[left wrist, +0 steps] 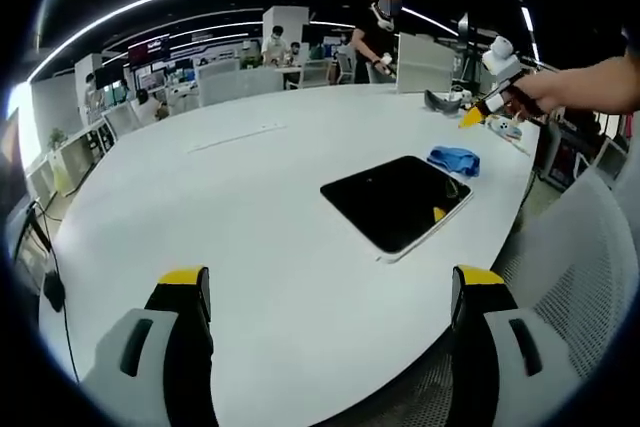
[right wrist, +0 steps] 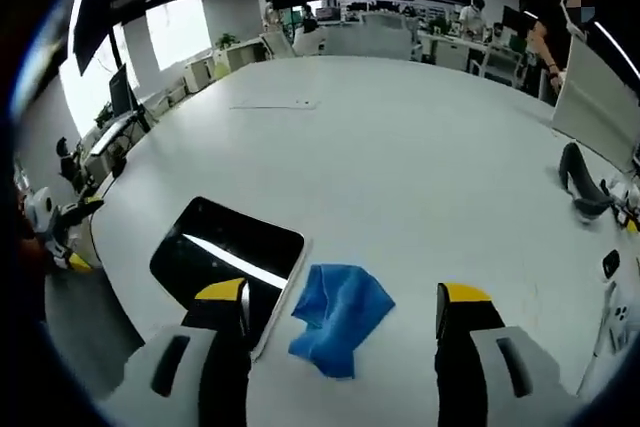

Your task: Wipe the mirror surface with the cleaning cloth until all visible marks leave the cleaned area.

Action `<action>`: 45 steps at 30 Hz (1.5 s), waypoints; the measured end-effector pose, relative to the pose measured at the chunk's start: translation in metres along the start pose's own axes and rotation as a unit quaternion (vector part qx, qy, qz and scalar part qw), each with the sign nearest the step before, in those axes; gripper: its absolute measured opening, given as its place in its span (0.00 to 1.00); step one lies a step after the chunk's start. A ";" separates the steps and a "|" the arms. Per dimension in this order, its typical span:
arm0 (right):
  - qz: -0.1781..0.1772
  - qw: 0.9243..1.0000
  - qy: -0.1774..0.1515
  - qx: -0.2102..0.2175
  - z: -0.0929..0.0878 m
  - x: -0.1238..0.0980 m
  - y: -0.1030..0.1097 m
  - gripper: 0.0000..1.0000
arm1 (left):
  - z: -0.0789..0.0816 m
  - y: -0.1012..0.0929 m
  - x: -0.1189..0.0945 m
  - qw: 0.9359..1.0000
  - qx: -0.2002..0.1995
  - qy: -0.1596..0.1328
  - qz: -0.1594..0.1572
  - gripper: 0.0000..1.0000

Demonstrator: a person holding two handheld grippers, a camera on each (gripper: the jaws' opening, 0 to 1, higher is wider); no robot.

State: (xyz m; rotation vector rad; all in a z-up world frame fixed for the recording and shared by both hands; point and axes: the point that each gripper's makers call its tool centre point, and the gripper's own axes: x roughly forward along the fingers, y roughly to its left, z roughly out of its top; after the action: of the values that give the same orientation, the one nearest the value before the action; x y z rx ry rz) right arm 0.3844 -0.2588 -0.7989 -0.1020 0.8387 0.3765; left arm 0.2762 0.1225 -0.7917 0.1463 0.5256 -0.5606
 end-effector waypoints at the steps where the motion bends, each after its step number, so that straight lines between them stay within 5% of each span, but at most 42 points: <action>1: 0.001 1.000 0.000 0.000 -0.003 0.004 0.001 0.65 | 0.000 0.000 0.000 1.000 0.000 0.001 0.000 0.99; 7: 0.014 1.000 0.021 0.015 -0.025 0.026 0.005 0.42 | -0.002 0.002 0.000 1.000 -0.001 0.004 0.005 0.99; 12: 0.013 0.999 0.036 0.022 -0.036 0.034 0.006 0.34 | -0.002 0.001 -0.001 1.000 -0.001 0.005 0.005 0.99; 21: 0.034 0.995 0.009 0.099 -0.019 0.036 0.009 0.29 | -0.002 0.004 0.000 1.000 0.002 0.006 0.008 0.99; 27: -0.017 0.995 0.036 0.088 -0.031 0.037 -0.015 0.10 | -0.002 0.004 0.000 1.000 0.002 0.005 0.009 0.99; 32: -0.013 0.997 0.057 0.053 -0.040 0.042 -0.007 0.07 | -0.002 0.003 0.000 1.000 0.003 0.005 0.008 0.99; 45: -0.006 0.996 0.088 0.003 -0.049 0.061 0.016 0.23 | -0.002 0.006 0.000 1.000 0.001 0.003 0.012 0.99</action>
State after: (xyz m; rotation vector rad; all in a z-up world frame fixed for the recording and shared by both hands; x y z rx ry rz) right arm 0.3815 -0.2383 -0.8757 -0.1366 1.0135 0.3577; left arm 0.2786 0.1280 -0.7941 0.1556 0.5288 -0.5368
